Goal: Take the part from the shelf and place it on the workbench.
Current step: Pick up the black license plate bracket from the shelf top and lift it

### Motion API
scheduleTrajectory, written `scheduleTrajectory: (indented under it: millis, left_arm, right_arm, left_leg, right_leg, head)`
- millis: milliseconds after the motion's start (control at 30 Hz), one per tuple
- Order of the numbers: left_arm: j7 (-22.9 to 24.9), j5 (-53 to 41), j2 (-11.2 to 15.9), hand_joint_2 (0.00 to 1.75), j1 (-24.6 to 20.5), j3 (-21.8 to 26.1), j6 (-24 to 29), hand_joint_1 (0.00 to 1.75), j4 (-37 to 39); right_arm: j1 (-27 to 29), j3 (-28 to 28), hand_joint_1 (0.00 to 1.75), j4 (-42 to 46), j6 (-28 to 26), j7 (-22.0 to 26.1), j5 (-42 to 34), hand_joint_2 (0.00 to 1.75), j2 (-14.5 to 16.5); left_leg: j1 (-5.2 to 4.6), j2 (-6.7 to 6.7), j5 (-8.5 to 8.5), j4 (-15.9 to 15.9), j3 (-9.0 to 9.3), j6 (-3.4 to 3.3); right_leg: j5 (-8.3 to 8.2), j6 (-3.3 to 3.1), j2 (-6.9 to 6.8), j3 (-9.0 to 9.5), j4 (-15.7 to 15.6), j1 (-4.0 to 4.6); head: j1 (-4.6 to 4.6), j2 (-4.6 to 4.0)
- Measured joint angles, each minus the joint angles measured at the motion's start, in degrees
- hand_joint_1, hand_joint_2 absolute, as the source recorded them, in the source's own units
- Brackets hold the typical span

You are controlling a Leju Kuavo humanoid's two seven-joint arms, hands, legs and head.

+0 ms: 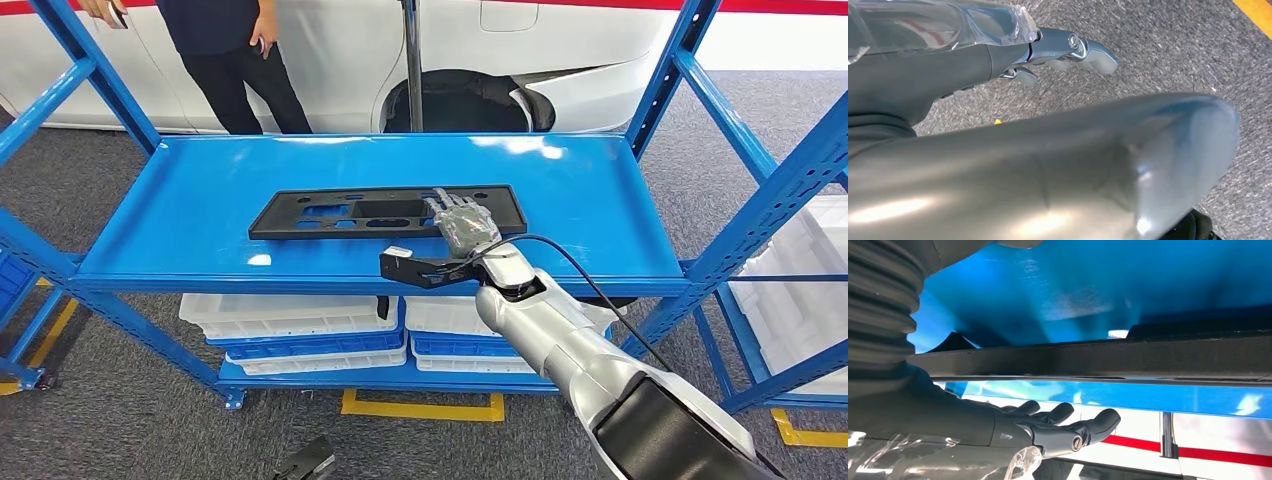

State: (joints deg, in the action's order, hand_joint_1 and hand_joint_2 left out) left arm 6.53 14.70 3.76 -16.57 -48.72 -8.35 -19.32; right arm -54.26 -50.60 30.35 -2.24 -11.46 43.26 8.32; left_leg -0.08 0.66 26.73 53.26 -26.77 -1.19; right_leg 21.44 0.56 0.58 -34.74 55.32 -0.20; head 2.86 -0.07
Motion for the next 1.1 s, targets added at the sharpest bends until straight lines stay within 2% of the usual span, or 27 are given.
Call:
scheduleTrajectory:
  millis: [500,867,1100]
  left_arm:
    - [-0.05,-0.82,0.02,0.0,-0.31,0.07,-0.55,0.0,-0.01]
    - [-0.57,-1.74,0.02,0.0,-0.31,0.13,-1.26,0.0,-0.01]
    - [-0.62,-1.93,0.02,0.0,-0.31,0.48,-1.7,0.0,-0.01]
  right_arm:
    - [-0.01,-1.1,0.0,-1.04,1.22,0.12,0.04,1.75,0.43]
    - [-0.26,-1.23,0.0,-1.04,1.3,4.41,-0.63,1.75,1.56]
    - [-0.47,-1.75,0.0,-1.04,1.73,5.42,-0.59,1.75,2.36]
  left_leg:
    - [0.0,-0.01,0.02,-0.01,0.19,0.0]
    - [0.0,-0.02,0.02,-0.01,0.19,0.0]
    - [0.0,-0.02,0.02,-0.01,0.18,0.0]
  right_leg:
    - [0.03,0.0,0.0,0.2,-0.02,0.0]
    - [0.03,0.0,0.02,0.2,-0.01,0.01]
    - [0.03,0.0,0.01,0.19,-0.01,0.02]
  head:
    - [0.0,0.0]
    - [0.0,0.0]
    - [0.0,0.0]
